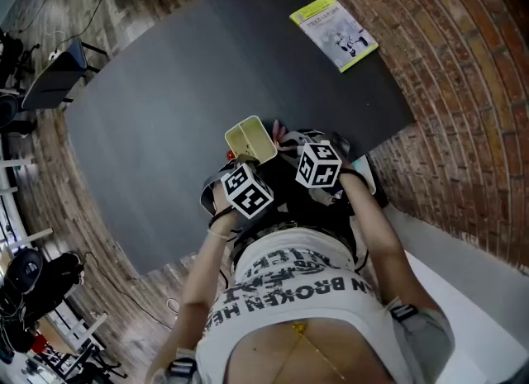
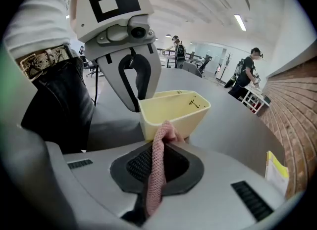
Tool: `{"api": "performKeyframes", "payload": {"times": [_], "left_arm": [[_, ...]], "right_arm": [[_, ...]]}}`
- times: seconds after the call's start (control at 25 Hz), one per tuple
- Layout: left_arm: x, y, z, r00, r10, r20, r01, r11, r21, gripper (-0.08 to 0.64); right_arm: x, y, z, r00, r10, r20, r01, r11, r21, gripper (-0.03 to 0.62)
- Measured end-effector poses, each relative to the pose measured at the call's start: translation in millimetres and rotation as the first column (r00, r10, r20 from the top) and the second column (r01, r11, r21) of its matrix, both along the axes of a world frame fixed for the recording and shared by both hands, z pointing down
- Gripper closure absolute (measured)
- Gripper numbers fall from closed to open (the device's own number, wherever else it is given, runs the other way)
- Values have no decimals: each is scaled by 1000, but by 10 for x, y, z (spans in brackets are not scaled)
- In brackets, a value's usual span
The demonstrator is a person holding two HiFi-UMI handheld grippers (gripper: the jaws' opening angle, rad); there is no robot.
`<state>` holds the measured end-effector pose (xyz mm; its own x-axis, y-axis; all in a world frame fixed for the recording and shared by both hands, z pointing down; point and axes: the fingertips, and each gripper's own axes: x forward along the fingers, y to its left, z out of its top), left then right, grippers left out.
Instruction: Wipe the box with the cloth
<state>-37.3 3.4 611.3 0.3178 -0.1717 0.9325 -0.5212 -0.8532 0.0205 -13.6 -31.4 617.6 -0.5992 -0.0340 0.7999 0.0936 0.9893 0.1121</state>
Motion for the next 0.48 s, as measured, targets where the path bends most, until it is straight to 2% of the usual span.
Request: {"api": "performKeyframes", "payload": {"times": [0.28,0.48], "left_arm": [[38,-47,-15,993,-112,-43,112,994,-17,541],[36,-153,5,984,-170,-46,170,985,3,541]], "right_arm": [[15,-57,-8,998,66,11,-66,998,-19,575],[26,-99,-17,994,105,25,-103,993,-56,575]]}}
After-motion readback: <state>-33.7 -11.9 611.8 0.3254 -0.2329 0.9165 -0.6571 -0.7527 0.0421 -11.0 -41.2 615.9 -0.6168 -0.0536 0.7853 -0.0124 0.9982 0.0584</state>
